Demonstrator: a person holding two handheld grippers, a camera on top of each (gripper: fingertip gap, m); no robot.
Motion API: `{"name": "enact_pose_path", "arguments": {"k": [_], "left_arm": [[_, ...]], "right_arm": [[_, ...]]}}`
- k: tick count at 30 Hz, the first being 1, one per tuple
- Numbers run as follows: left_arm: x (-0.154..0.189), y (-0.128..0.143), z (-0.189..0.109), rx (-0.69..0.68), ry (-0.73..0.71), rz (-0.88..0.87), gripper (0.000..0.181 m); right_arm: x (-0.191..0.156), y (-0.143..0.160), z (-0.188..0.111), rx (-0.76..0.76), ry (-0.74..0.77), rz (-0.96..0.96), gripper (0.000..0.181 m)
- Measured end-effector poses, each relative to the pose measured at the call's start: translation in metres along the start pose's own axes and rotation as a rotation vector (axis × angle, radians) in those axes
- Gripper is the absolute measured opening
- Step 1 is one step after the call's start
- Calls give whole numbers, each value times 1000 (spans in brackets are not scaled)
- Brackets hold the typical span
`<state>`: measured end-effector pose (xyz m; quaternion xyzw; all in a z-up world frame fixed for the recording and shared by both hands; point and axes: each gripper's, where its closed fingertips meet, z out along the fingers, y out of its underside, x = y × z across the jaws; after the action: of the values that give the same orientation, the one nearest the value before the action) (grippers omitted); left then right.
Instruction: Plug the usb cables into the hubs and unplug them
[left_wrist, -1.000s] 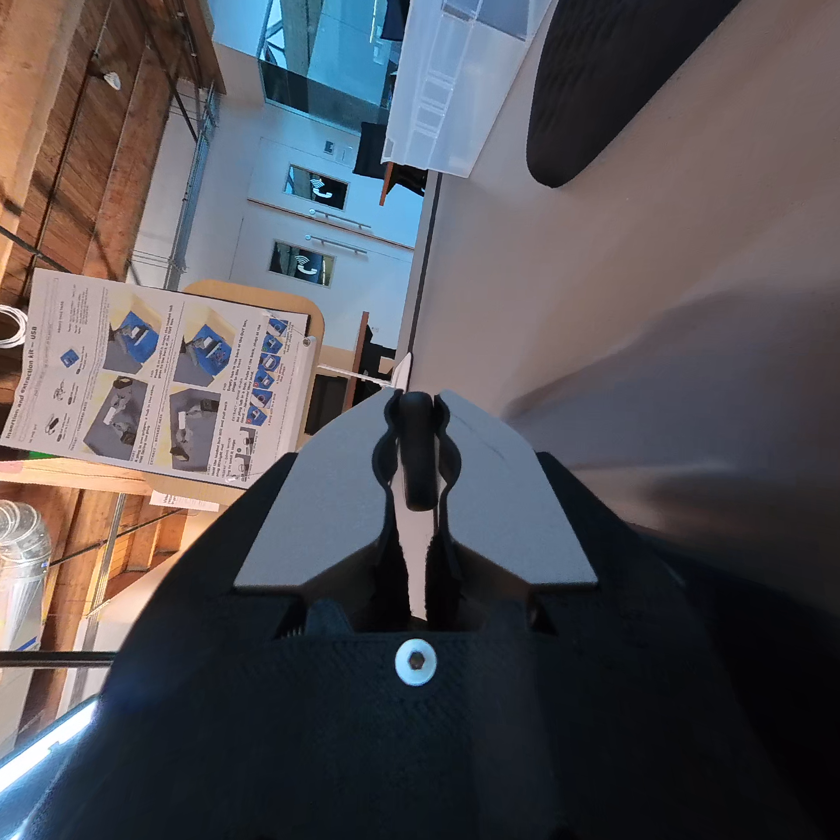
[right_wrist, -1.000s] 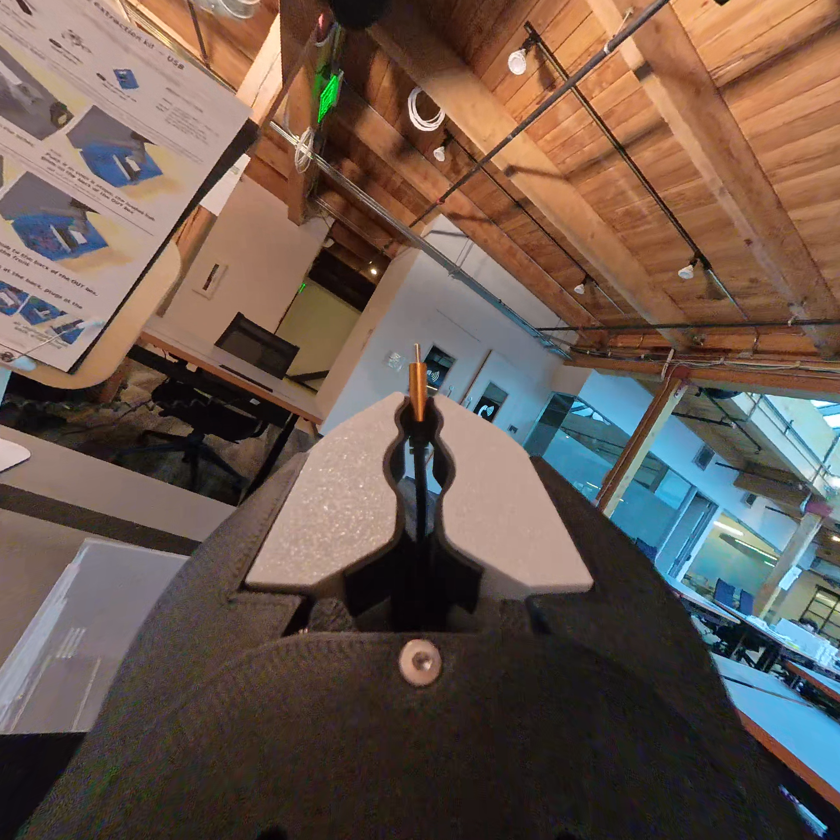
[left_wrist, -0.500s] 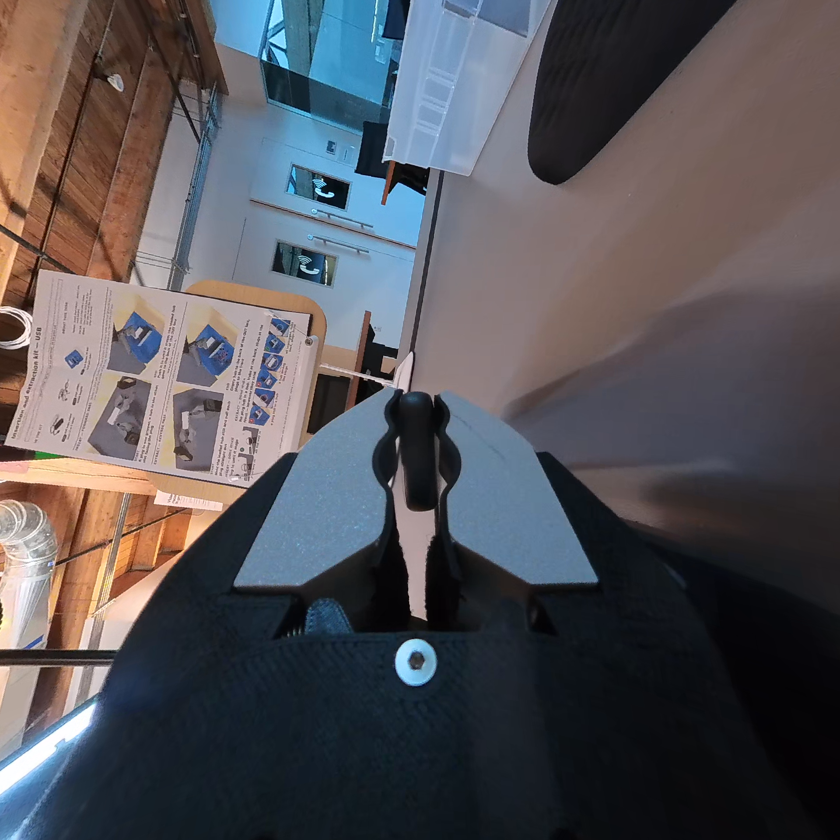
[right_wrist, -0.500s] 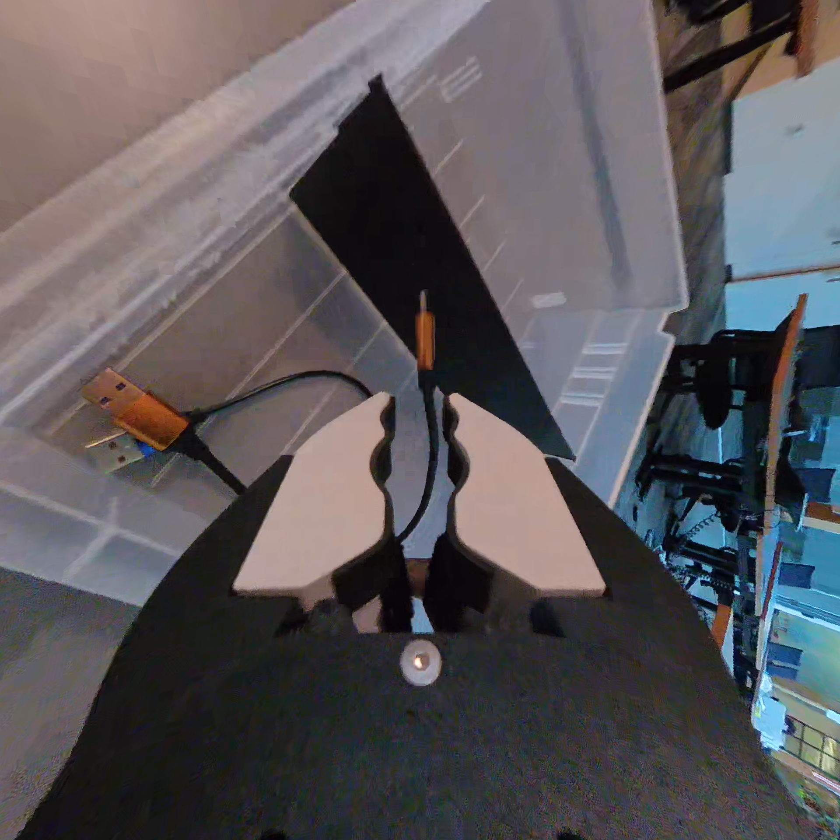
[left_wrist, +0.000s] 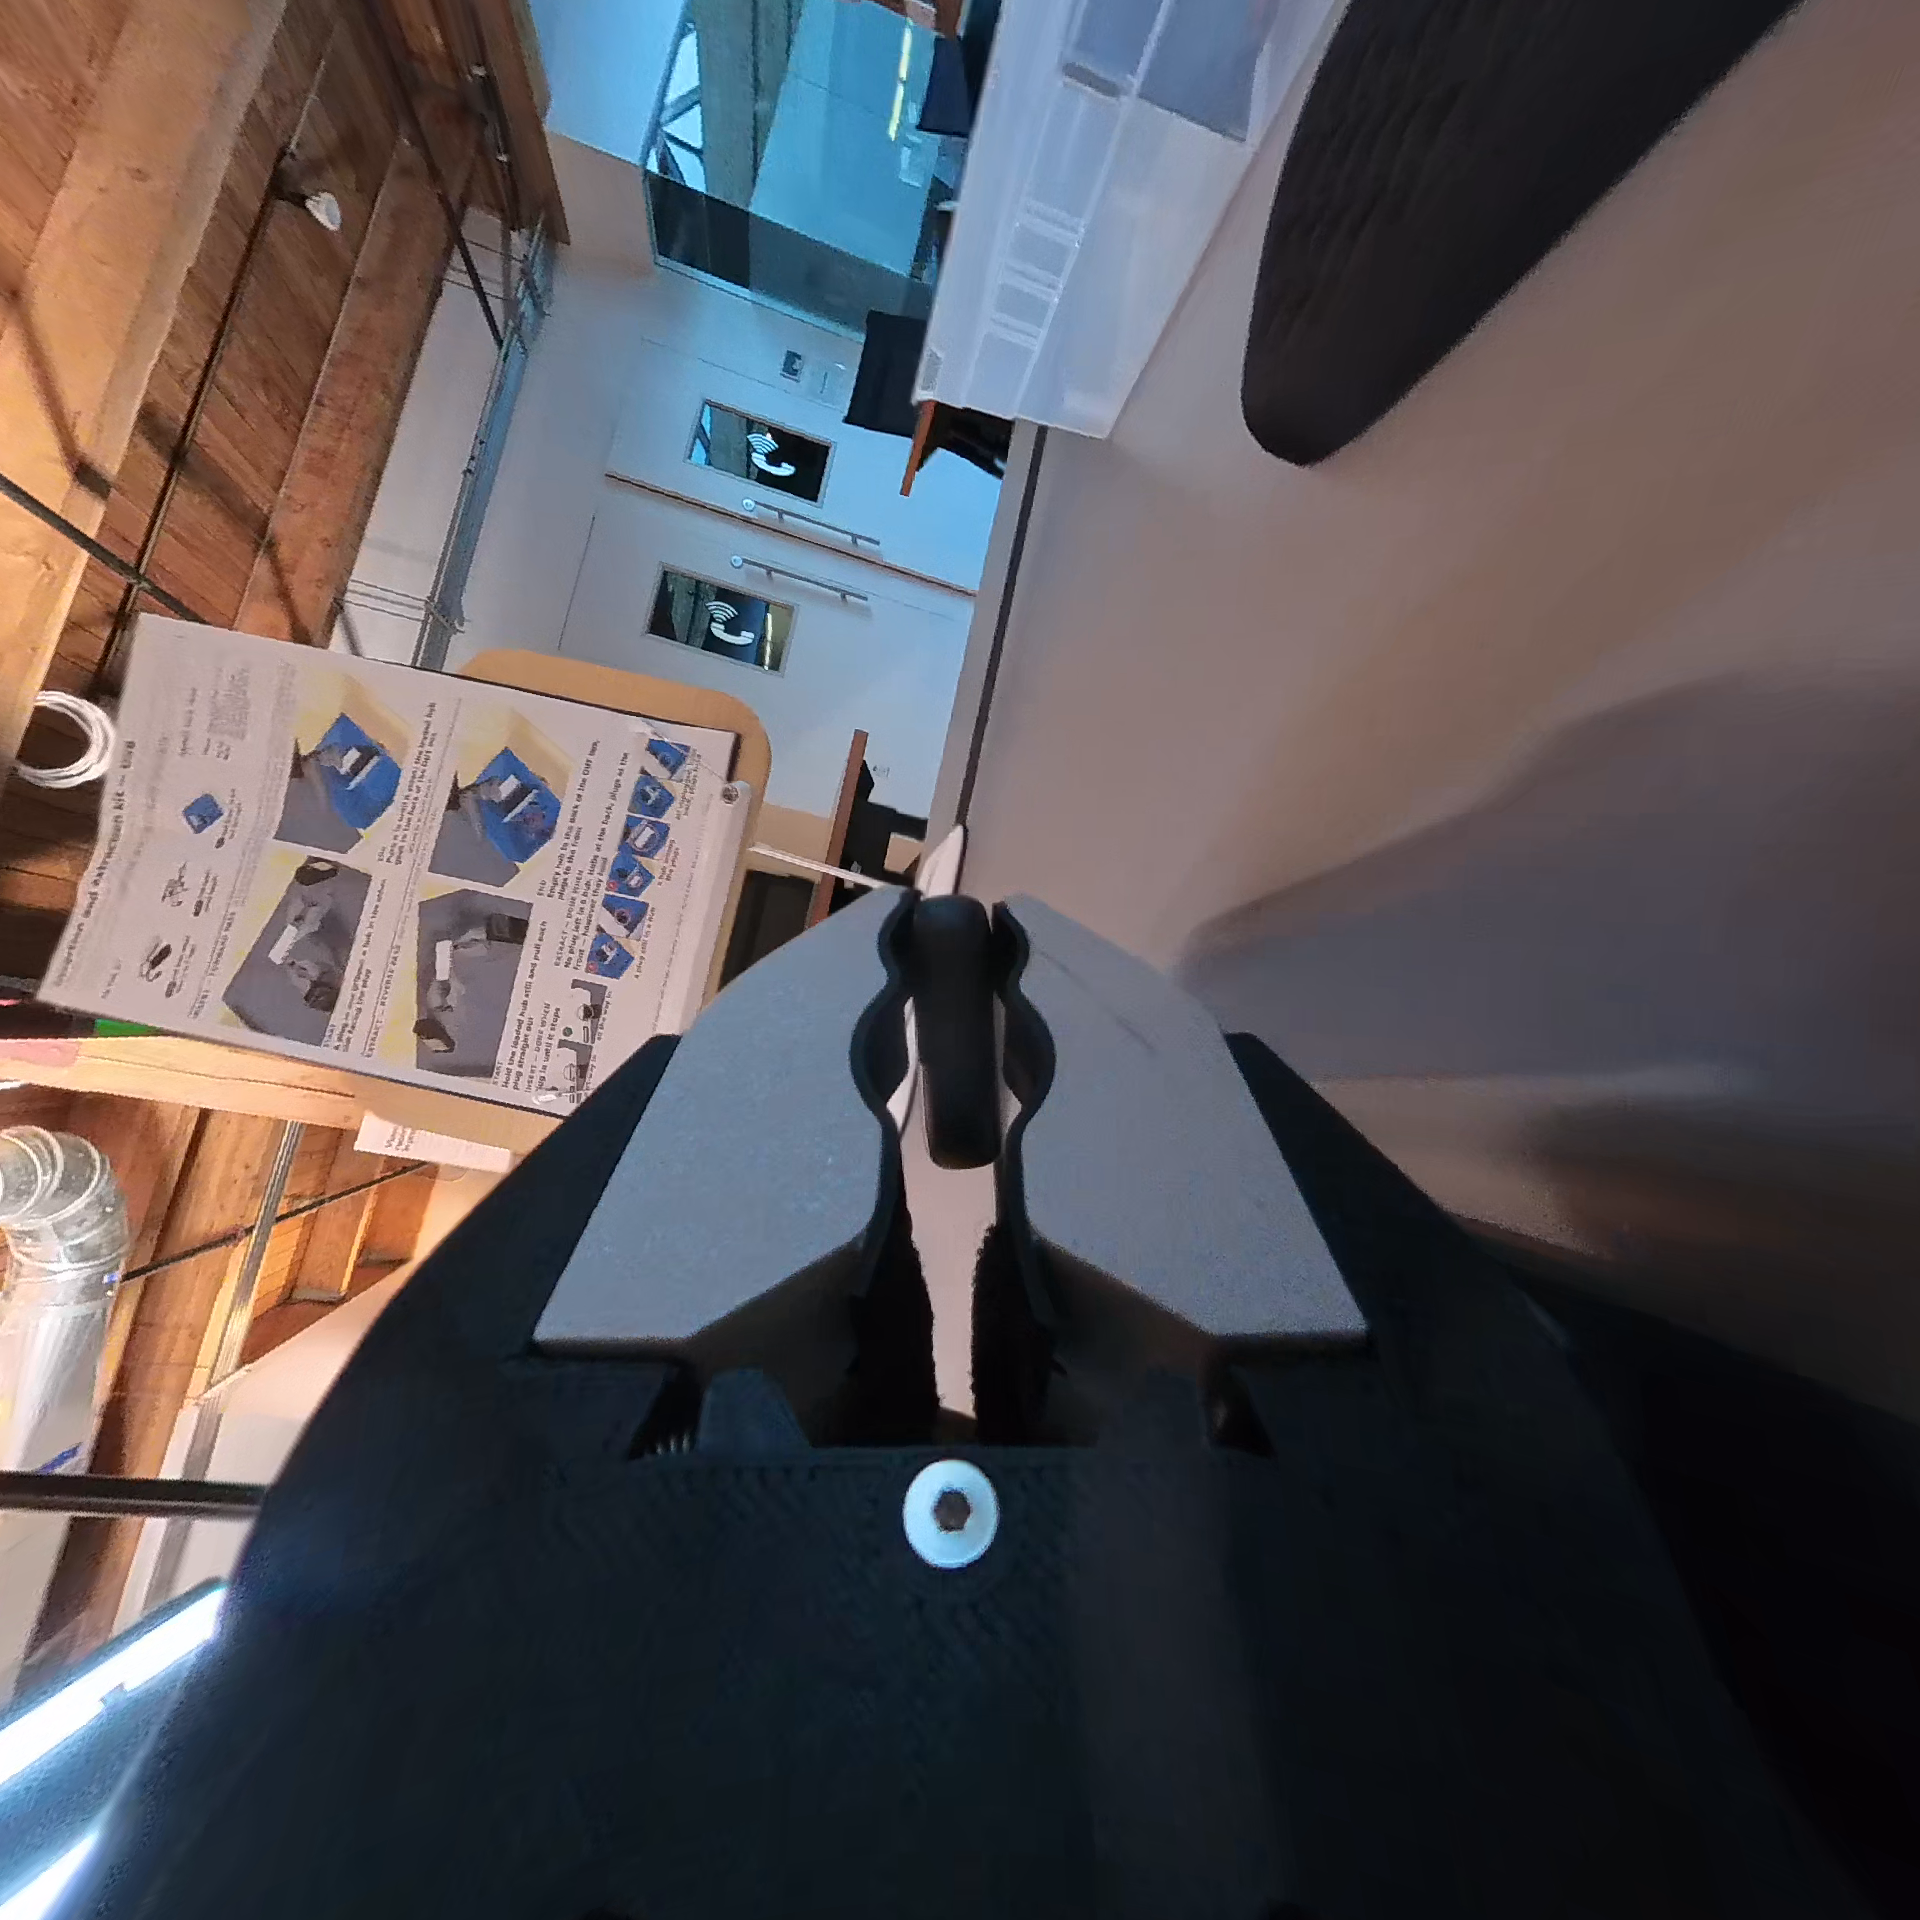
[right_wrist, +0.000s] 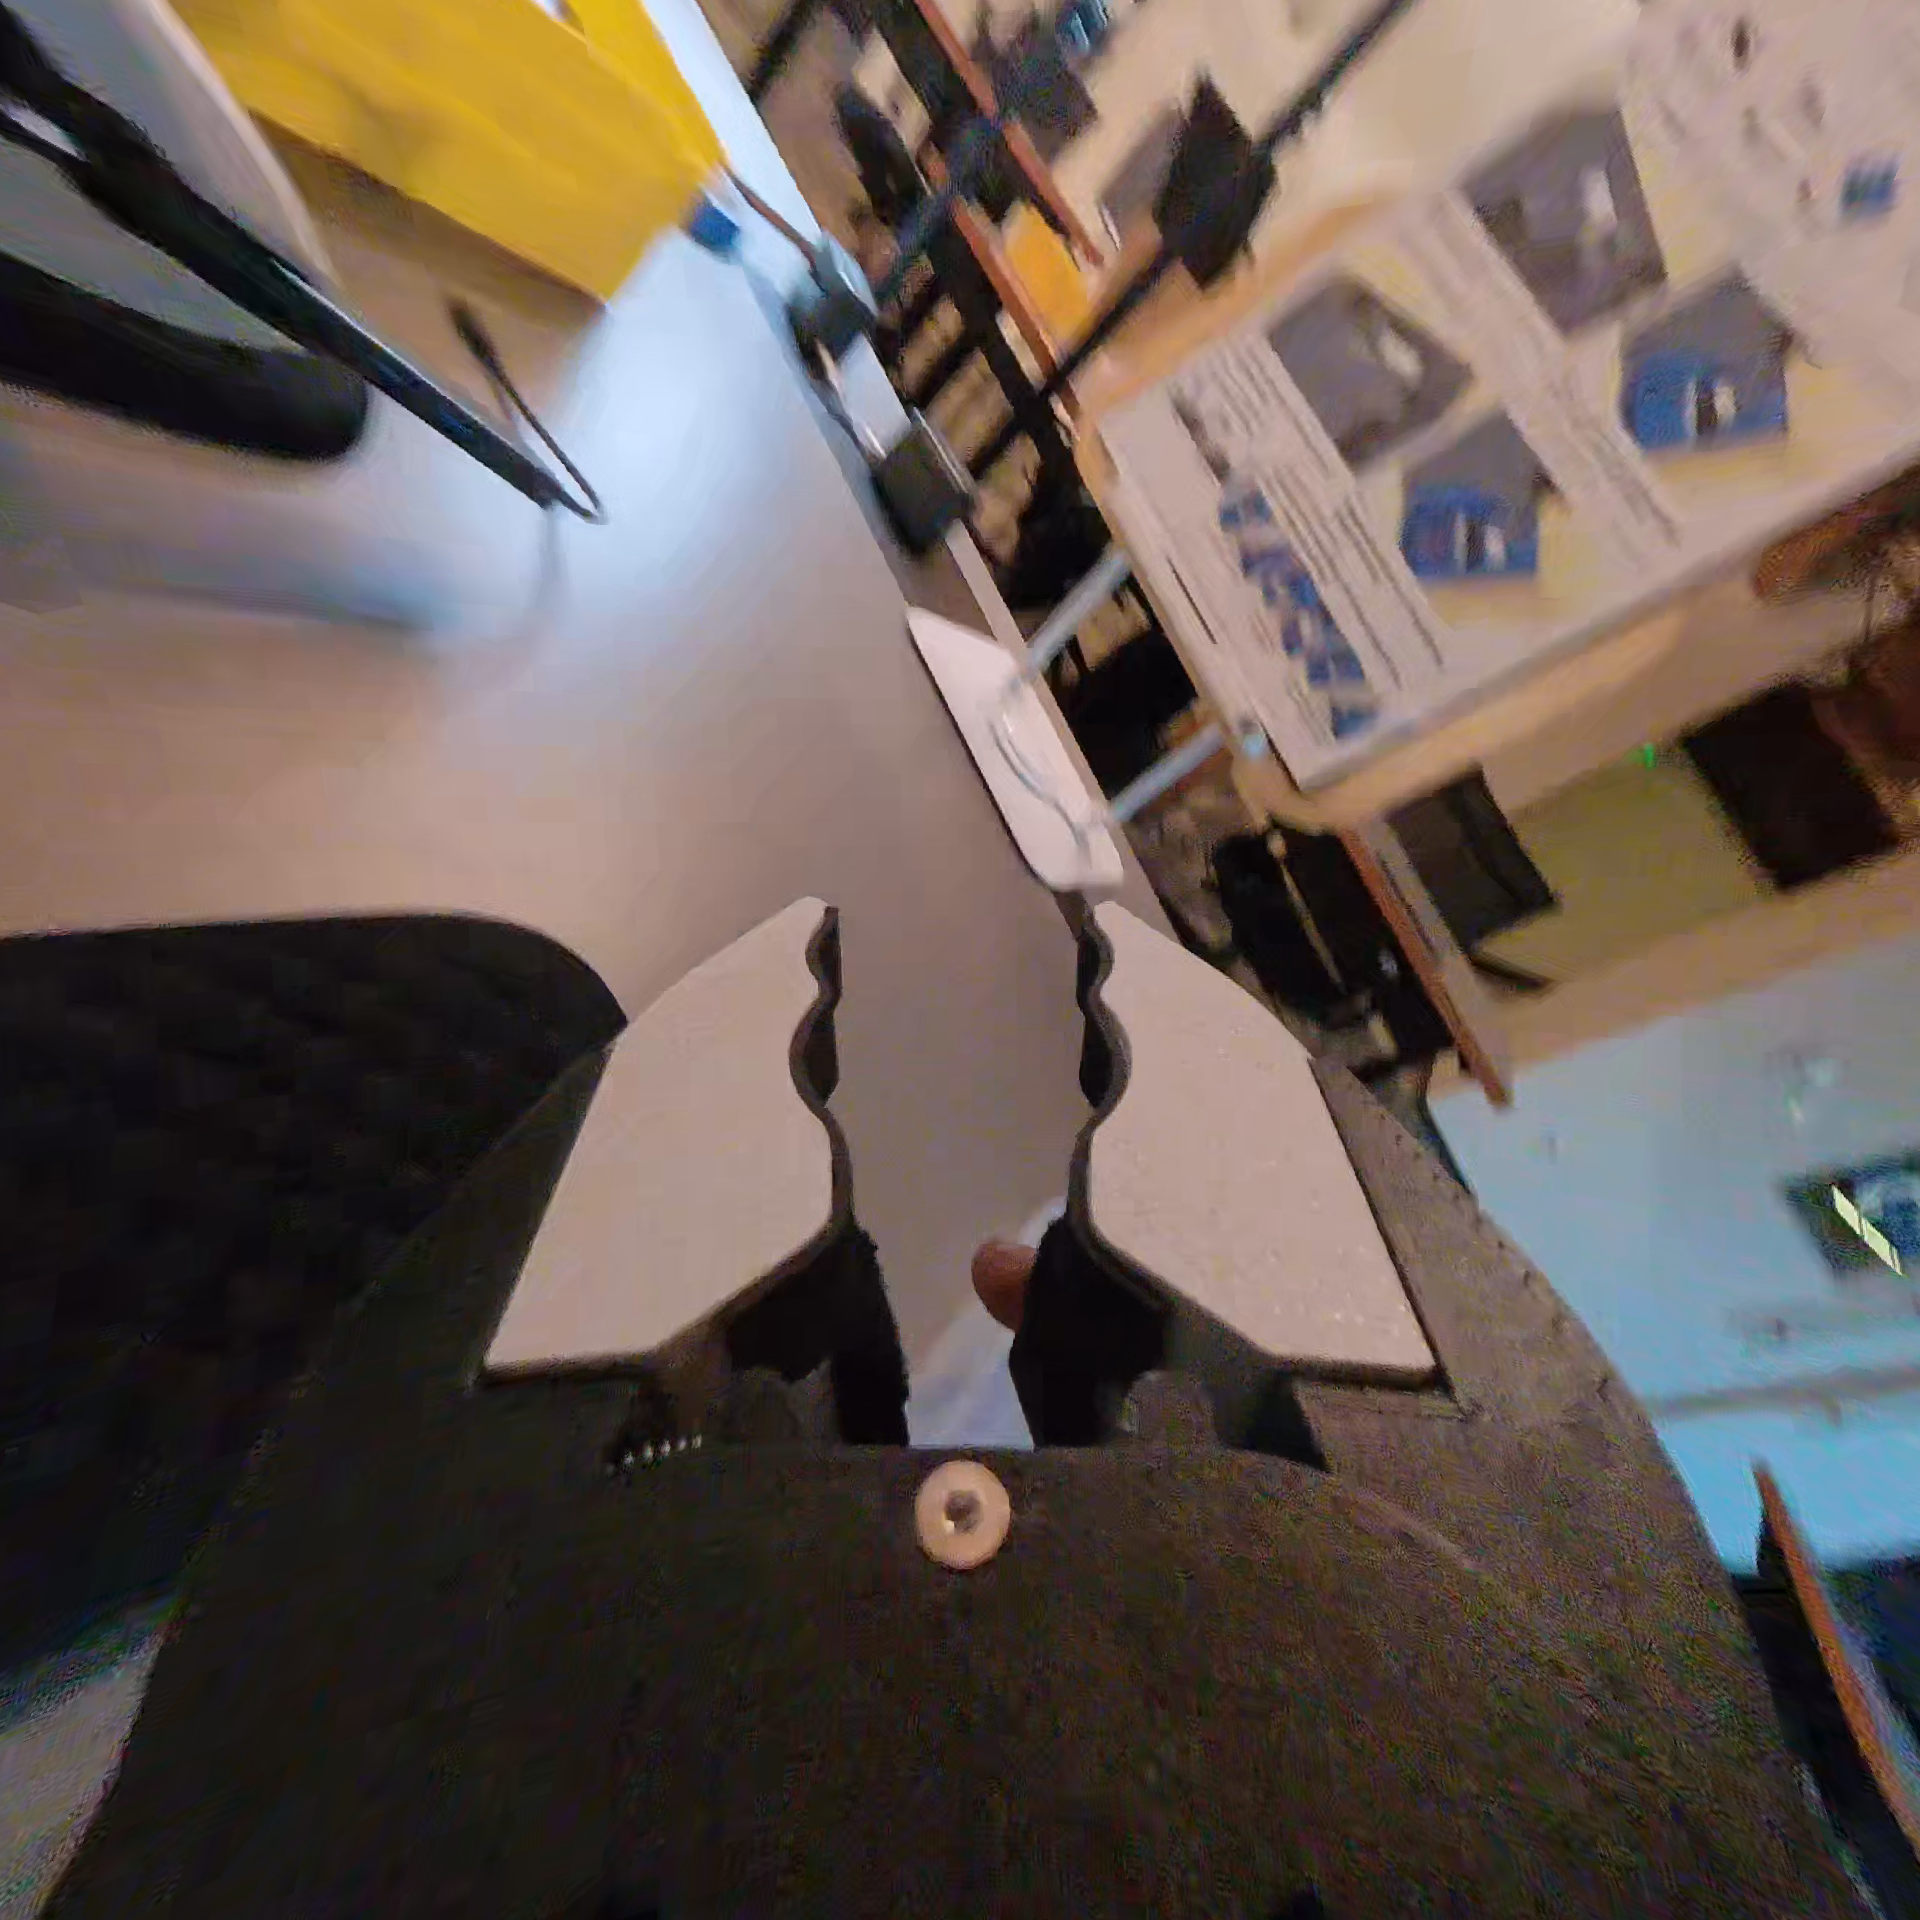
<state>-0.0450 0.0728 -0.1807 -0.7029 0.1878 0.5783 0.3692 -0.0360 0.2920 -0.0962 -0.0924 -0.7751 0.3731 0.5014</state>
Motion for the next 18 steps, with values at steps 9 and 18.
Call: {"name": "enact_pose_path", "arguments": {"k": [9,18], "left_arm": [[-31,-22,-20,187,-110,-149,12],[-26,-36,-26,278,-130,-67,13]], "right_arm": [[-148,-106,124,311,-189,-583,63],[-161,-128,158,301,-120,-789,12]]}}
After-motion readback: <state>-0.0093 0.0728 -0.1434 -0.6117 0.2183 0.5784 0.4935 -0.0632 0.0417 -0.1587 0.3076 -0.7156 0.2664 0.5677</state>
